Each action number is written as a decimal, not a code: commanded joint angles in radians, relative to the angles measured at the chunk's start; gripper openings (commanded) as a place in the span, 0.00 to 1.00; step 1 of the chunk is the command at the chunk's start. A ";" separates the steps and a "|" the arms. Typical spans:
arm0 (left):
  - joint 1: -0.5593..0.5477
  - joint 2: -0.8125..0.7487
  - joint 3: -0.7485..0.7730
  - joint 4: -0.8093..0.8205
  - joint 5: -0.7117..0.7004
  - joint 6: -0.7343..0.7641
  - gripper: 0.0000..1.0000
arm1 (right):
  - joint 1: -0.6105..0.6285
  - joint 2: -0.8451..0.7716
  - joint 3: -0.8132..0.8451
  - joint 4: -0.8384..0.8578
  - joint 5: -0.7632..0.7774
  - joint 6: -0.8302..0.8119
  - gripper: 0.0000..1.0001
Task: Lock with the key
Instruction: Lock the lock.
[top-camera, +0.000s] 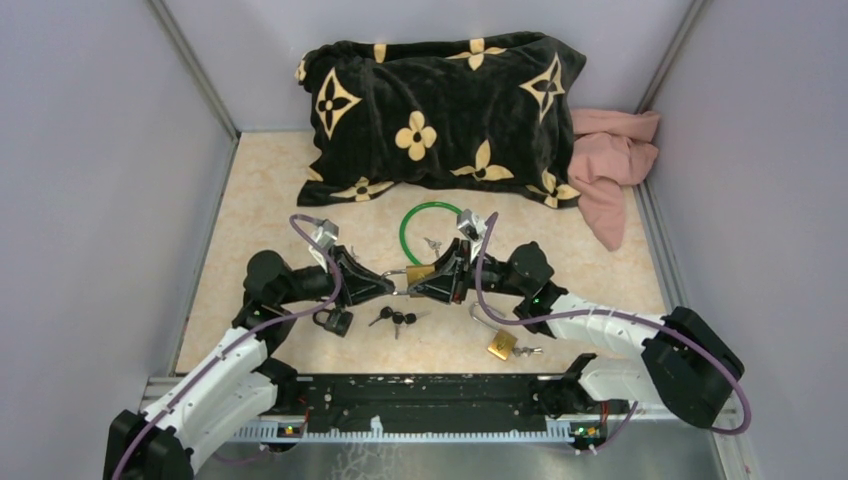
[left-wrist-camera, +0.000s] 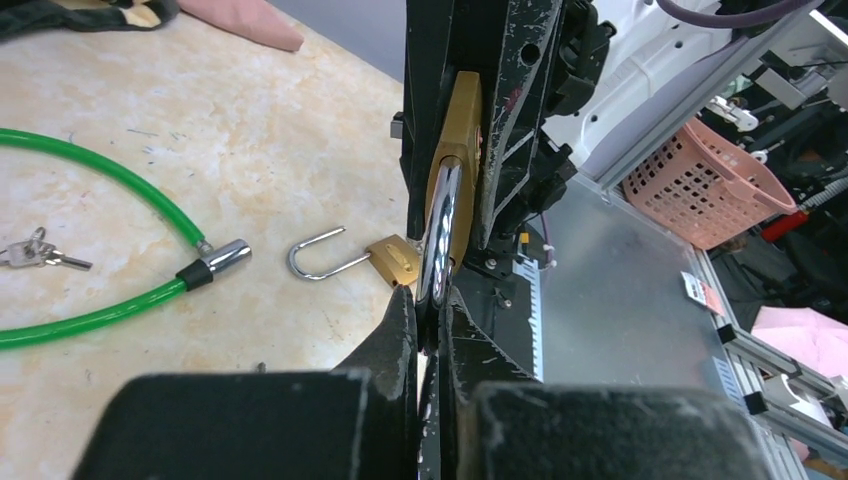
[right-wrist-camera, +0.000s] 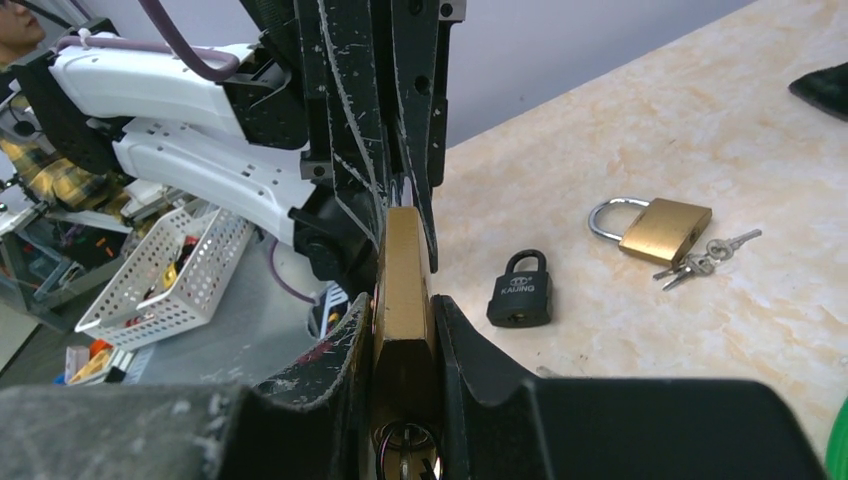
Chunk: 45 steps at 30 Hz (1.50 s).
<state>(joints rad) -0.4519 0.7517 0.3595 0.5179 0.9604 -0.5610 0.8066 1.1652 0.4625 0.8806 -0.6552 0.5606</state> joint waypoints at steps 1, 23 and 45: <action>-0.063 0.015 0.052 0.093 0.051 0.002 0.00 | 0.054 0.083 0.070 0.168 0.093 -0.017 0.00; -0.162 0.121 0.225 0.033 -0.113 0.217 0.00 | 0.116 0.412 0.165 0.204 0.190 -0.027 0.00; -0.338 0.194 0.126 0.230 -0.037 0.008 0.00 | 0.063 0.454 0.380 0.115 0.306 0.007 0.00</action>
<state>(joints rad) -0.5503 0.9588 0.4492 0.3683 0.2737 -0.3515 0.8001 1.5444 0.6254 0.9478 -0.3988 0.5438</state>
